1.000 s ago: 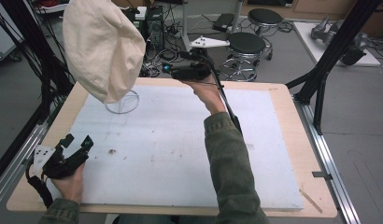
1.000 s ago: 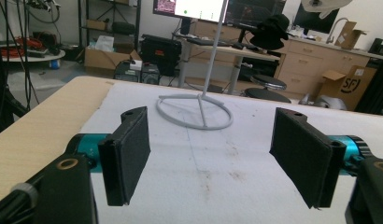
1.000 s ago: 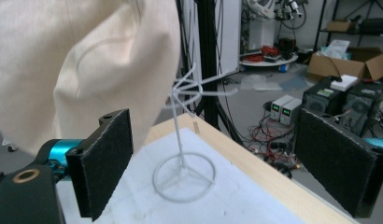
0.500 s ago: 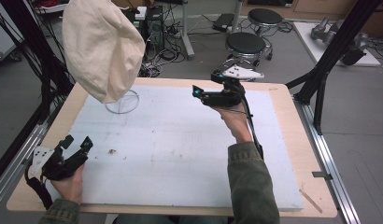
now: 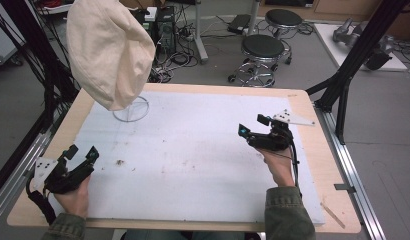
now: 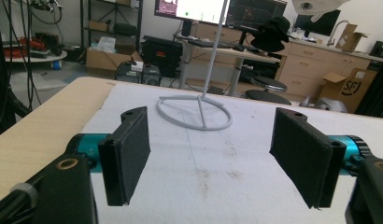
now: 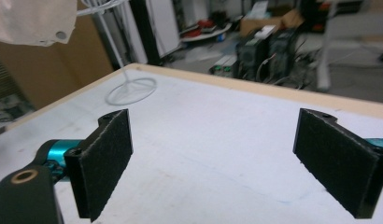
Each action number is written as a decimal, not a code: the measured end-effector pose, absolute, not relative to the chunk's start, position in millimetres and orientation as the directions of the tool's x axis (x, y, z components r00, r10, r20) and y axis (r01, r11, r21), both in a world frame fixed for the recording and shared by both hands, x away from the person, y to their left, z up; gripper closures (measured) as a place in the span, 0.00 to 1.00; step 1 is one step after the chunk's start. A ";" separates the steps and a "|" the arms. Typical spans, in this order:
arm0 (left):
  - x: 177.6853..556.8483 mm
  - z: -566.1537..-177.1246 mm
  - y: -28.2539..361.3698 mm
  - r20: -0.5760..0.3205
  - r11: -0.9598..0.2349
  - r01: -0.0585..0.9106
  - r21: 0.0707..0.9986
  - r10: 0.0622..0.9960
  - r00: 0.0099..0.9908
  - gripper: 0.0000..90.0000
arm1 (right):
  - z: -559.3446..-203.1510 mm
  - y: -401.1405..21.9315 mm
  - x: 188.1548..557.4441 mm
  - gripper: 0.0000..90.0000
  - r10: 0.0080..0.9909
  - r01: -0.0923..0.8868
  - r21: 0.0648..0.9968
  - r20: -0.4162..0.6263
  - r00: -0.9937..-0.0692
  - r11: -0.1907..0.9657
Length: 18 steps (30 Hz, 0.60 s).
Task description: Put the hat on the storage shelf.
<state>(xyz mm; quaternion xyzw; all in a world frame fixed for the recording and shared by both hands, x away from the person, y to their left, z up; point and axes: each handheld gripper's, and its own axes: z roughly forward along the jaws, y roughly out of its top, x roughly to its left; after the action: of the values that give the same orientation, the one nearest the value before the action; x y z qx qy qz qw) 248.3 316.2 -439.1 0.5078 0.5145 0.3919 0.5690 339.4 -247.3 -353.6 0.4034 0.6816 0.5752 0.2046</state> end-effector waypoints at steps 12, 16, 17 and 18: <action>249.2 -439.3 315.6 -0.186 0.175 0.077 0.981 0.969 0.164 0.31 | -368.6 -270.6 306.9 0.12 0.827 0.332 0.943 0.199 -0.526 -0.015; 249.3 -439.2 315.1 -0.183 0.173 0.077 0.982 0.969 0.163 0.31 | -375.4 -271.4 297.7 0.10 0.869 0.344 0.939 0.170 -0.465 0.001; 249.5 -439.2 314.8 -0.184 0.174 0.076 0.982 0.969 0.162 0.31 | -377.1 -271.3 294.9 0.10 0.881 0.344 0.939 0.164 -0.444 -0.001; 249.7 -439.2 314.8 -0.184 0.173 0.077 0.982 0.970 0.162 0.31 | -379.1 -271.3 292.2 0.10 0.896 0.330 0.944 0.141 -0.421 0.006</action>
<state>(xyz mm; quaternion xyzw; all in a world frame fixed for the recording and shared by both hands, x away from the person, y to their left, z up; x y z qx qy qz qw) 249.7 314.8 -439.2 0.5089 0.5143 0.3930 0.5676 292.2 -271.3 -379.1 0.4665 0.6569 0.5283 0.2677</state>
